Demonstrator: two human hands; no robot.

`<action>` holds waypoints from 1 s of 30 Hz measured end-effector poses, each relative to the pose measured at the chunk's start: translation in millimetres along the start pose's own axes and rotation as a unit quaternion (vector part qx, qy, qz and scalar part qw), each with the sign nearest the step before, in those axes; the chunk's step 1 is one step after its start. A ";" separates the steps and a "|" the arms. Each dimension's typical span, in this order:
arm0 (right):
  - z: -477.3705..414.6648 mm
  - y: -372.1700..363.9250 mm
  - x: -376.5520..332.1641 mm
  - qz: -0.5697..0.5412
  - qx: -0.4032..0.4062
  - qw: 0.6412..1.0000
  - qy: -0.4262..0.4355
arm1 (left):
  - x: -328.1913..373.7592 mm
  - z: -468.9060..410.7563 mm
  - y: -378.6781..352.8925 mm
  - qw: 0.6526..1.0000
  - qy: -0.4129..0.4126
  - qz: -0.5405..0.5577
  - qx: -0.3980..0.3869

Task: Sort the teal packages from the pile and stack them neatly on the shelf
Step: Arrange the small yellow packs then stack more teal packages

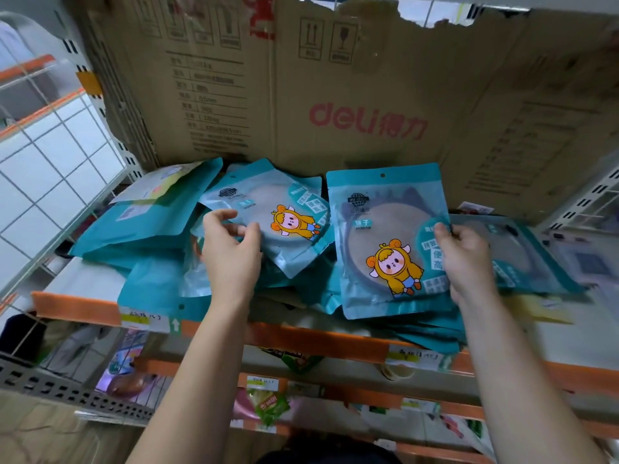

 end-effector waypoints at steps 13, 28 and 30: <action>10.5 55.0 8.9 -0.095 0.045 0.994 -0.005 | -1.9 21.8 -41.2 0.962 0.185 0.198 -0.022; 19.7 312.2 67.7 -0.184 0.120 0.973 -0.064 | 88.6 176.0 -242.6 0.939 0.160 0.179 -0.247; 19.5 352.6 76.7 -0.163 0.097 0.979 -0.075 | 103.7 208.2 -272.7 0.942 0.143 0.172 -0.252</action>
Point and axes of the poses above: each hand's wrist, its own z-axis away from the middle knuckle, its own y-axis out of the back of the hand, x = y × z, the point moved 10 cm from there along -z, towards the middle knuckle, and after that the axes turned 13 degrees about -y, right-handed, at the moved point
